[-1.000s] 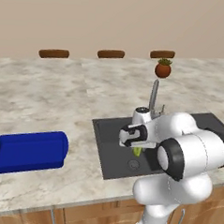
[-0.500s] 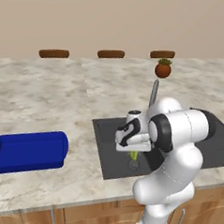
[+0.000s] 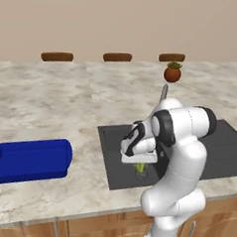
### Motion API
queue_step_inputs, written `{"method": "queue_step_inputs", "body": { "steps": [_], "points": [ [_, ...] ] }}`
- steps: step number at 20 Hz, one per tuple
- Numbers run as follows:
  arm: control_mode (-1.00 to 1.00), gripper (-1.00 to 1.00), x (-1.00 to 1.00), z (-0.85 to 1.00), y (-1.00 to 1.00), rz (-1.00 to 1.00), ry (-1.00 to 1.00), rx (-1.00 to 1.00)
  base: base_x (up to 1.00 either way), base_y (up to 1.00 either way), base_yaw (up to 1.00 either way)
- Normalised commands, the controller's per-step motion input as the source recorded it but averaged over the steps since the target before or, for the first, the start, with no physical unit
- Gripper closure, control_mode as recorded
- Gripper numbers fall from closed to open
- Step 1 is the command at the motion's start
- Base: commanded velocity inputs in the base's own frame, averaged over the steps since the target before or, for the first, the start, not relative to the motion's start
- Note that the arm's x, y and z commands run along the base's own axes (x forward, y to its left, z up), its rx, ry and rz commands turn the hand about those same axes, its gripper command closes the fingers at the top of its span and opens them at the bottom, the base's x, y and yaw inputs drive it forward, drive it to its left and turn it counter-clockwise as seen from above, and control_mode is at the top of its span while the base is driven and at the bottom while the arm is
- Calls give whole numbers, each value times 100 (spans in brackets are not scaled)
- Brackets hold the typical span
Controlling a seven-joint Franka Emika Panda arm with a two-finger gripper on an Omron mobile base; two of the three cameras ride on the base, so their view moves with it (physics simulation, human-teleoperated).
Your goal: Pick up all produce items and place them in the sink. Turn on the sink faucet to wash them. Then turn the sink off and put them in the tray.
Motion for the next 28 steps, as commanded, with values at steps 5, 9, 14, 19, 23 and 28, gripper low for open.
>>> {"method": "queue_step_inputs", "body": {
  "steps": [5, 9, 14, 19, 23, 28],
  "points": [
    [-100, 100, 14, -25, 4, 0, 3, 0, 0, 0, 0],
    [-100, 100, 15, -24, 4, 0, 0, 0, 0, 0, 0],
    [-100, 100, 21, -24, 5, -1, 0, 0, 0, 0, 0],
    [-100, 100, 22, -22, 2, -1, 0, 0, 0, 0, 0],
    [-100, 100, 20, -22, 4, -1, 0, 0, 0, 0, 0],
    [-100, 100, 7, -25, 5, 0, 0, 0, 0, 0, 0]
  ]
}}
